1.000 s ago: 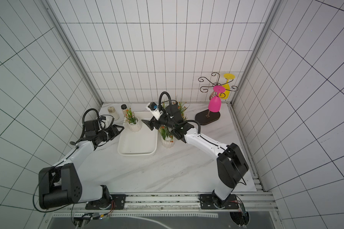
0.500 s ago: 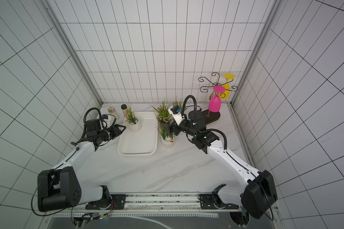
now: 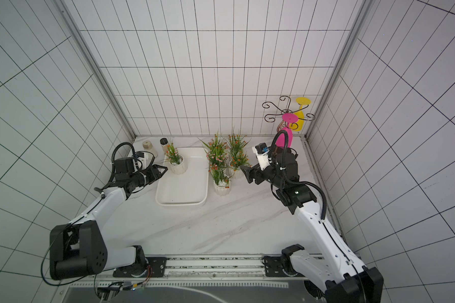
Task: Put the potted gypsophila into the storage box
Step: Pick up the baby's breath potted plant from the center of the board.
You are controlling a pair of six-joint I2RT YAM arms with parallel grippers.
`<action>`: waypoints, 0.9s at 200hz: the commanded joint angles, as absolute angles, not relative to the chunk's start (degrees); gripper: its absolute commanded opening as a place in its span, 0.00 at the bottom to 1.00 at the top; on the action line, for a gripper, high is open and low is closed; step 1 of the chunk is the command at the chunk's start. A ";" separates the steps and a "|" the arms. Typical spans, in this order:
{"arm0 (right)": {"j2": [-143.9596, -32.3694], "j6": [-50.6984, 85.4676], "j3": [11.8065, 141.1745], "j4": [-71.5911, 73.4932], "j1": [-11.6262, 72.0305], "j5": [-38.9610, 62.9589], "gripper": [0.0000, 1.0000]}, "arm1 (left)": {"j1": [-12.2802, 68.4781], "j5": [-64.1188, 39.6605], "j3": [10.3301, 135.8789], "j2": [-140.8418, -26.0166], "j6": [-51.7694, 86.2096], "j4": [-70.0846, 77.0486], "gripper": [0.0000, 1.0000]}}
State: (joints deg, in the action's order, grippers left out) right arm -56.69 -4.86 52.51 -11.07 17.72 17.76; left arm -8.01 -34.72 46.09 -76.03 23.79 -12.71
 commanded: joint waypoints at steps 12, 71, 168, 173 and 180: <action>-53.17 -2.58 48.80 -19.46 14.68 15.85 0.90 | -7.64 -34.62 46.14 -75.27 22.93 -12.40 0.56; -51.30 -3.14 46.66 -25.17 13.08 12.49 0.90 | -7.22 -34.72 46.16 -75.33 22.94 -12.30 0.56; -56.07 -10.07 40.14 -15.48 14.60 20.80 0.88 | -7.03 -35.03 46.24 -75.61 23.11 -12.30 0.56; -56.07 -10.89 39.49 -14.23 15.21 21.04 0.88 | -7.03 -35.06 46.23 -75.59 23.12 -12.30 0.56; -56.22 -12.66 38.55 -12.71 16.05 21.49 0.88 | -7.03 -35.09 46.32 -75.60 23.12 -12.30 0.56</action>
State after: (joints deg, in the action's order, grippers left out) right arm -56.10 -7.60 43.11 -19.77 14.11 17.80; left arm -7.18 -34.76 46.09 -76.03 23.55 -12.73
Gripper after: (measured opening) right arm 0.878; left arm 0.559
